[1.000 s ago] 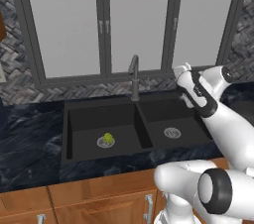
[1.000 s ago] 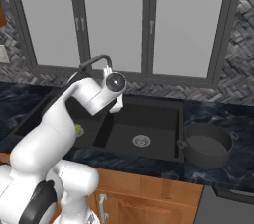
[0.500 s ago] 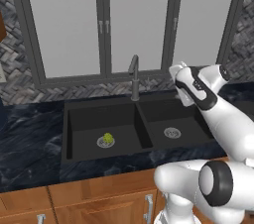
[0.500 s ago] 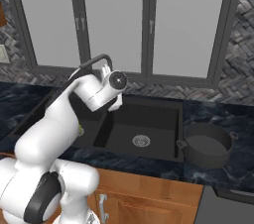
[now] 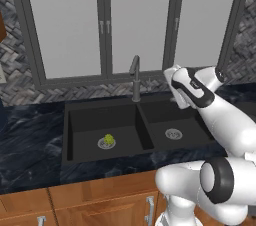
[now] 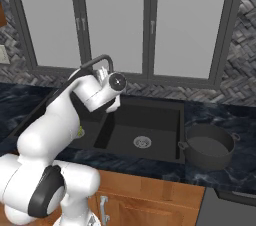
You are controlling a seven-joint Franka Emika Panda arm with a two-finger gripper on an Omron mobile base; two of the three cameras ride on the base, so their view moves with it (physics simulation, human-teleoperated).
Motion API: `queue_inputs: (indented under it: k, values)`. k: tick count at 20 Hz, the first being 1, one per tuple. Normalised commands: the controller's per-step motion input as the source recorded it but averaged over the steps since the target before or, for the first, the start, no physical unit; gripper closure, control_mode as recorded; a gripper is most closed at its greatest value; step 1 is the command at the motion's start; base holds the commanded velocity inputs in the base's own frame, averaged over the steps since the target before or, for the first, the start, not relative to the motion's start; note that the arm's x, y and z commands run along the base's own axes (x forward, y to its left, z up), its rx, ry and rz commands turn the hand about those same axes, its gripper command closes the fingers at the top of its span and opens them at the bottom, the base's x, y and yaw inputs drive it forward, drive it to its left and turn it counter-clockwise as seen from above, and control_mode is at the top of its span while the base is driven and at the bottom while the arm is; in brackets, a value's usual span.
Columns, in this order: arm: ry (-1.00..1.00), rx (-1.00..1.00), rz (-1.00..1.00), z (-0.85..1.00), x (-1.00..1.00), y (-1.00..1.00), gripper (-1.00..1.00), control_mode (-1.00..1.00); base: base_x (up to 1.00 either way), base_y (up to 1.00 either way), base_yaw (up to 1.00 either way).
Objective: Dump the broccoli from the pot into the sink. Then turn on the water and wash the broccoli. Then turn off the water and put the broccoli back in the pot.
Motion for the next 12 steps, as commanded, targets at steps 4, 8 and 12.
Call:
queue_inputs:
  k: [4,8,12]
  values:
    - [0.00,0.02,0.05,-0.04,0.01,0.09,-1.00,-1.00,0.00,0.00,0.00]
    - [0.00,0.03,0.05,0.00,0.02,0.04,-1.00,-1.00,0.00,0.00,0.00]
    - [0.00,0.03,0.05,-0.01,0.08,0.01,-1.00,-1.00,0.00,0.00,0.00]
